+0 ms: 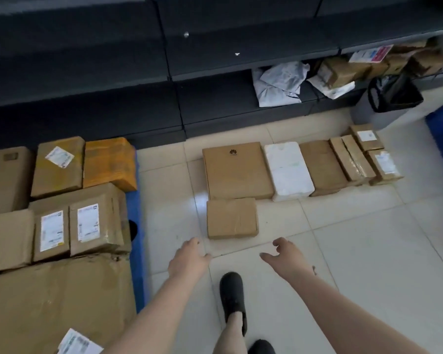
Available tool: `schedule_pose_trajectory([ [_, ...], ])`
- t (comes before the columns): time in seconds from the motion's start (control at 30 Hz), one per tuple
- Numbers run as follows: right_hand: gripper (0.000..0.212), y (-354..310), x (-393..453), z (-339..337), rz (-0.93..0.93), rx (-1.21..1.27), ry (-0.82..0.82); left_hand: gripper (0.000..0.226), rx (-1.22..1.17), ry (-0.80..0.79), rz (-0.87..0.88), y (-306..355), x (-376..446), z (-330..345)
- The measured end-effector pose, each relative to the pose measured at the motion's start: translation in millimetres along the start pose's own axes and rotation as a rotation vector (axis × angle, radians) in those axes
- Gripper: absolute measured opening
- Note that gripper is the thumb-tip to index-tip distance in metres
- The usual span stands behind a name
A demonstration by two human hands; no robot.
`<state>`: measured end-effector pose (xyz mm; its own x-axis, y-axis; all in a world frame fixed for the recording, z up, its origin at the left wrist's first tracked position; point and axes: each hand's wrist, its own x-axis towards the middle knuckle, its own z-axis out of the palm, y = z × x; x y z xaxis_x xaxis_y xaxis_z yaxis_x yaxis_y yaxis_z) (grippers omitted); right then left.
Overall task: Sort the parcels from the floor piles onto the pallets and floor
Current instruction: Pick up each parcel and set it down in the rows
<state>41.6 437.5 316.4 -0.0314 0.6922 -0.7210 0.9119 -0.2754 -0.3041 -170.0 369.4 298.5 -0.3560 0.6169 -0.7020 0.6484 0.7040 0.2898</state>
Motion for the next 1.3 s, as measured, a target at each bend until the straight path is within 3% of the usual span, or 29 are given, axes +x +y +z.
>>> schedule_pose_trajectory([
  [0.3, 0.073, 21.2, 233.1, 95.8, 0.157, 0.301, -0.058, 0.062, -0.384, -0.055, -0.243, -0.1, 214.9, 99.7],
  [0.53, 0.089, 59.0, 389.9, 172.3, 0.259, 0.384, 0.022, 0.069, -0.566, 0.021, -0.337, -3.8, 351.7, 188.8],
  [0.63, 0.100, 76.1, 437.8, 195.8, 0.265, 0.453, -0.007, 0.084, -0.633, 0.017, -0.399, -13.5, 398.8, 215.2],
  [0.73, 0.085, 85.9, 459.4, 208.3, 0.257, 0.508, -0.031, 0.086, -0.760, 0.005, -0.446, -22.4, 419.8, 229.7],
  [0.83, 0.064, 86.6, 447.3, 197.4, 0.245, 0.541, 0.030, 0.079, -0.818, 0.050, -0.411, -20.9, 401.9, 226.8],
  [0.97, 0.062, 63.6, 384.5, 154.6, 0.168, 0.560, 0.028, 0.077, -0.914, 0.166, -0.378, -11.9, 332.6, 181.6],
  [1.2, 0.062, -58.4, 182.9, 27.8, -0.120, 0.488, 0.003, 0.061, -1.054, 0.499, -0.381, 21.0, 120.1, -16.3],
  [1.3, 0.062, -110.2, 92.6, -20.6, -0.279, 0.474, -0.038, 0.068, -1.059, 0.645, -0.352, 17.6, 22.2, -86.0],
])
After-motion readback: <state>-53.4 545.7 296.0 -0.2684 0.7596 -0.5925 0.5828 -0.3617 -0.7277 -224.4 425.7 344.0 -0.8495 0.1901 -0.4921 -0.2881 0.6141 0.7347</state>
